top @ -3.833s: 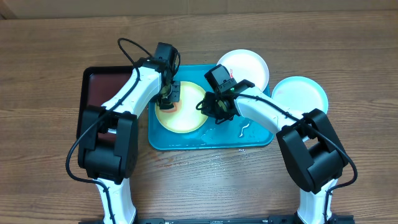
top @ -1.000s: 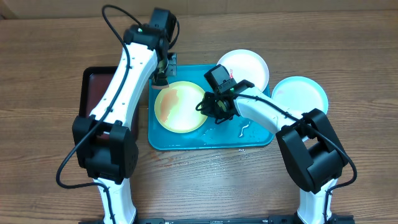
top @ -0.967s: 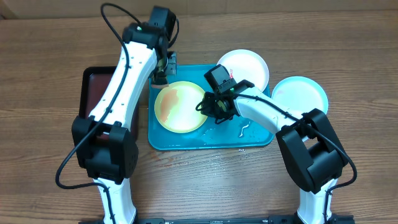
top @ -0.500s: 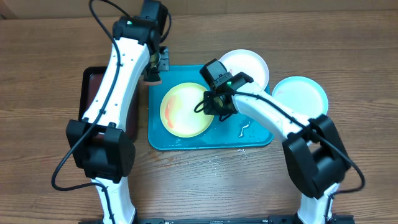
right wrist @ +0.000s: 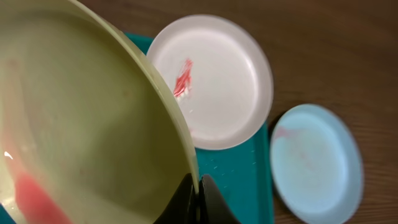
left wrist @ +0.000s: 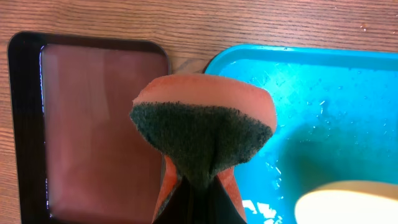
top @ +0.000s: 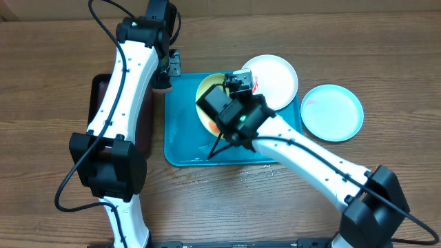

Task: Clean dirty plates on tray and stack at the side
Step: 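Lift the yellow plate with right gripper toward the right side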

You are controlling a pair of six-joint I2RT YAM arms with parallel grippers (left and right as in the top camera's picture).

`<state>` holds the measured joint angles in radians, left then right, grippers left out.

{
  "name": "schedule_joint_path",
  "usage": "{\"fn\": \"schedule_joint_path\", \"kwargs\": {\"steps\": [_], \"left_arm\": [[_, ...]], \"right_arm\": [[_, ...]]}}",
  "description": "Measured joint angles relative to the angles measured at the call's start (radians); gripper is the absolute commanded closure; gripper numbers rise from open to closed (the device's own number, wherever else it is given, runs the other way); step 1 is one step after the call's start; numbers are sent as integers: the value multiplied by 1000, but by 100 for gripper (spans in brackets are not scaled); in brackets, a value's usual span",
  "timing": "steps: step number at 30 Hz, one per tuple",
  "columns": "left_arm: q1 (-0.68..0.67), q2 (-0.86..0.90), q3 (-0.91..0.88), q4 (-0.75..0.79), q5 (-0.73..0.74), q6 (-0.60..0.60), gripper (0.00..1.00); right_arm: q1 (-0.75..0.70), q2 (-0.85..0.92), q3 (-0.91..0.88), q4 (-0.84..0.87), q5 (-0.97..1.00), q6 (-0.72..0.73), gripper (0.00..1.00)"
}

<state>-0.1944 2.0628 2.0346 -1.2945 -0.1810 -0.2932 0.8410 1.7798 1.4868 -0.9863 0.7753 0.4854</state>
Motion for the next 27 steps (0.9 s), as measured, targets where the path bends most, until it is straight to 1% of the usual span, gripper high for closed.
{"fn": "schedule_joint_path", "kwargs": {"steps": [8,15,20,27], "left_arm": [[0,0,0,0,0,0,96],[0,0,0,0,0,0,96],[0,0,0,0,0,0,96],[0,0,0,0,0,0,96]], "right_arm": [[90,-14,0,-29,304,-3,96],[111,-14,0,-29,542,-4,96],[116,-14,0,-35,647,-8,96],[117,-14,0,-39,679,-8,96]]}}
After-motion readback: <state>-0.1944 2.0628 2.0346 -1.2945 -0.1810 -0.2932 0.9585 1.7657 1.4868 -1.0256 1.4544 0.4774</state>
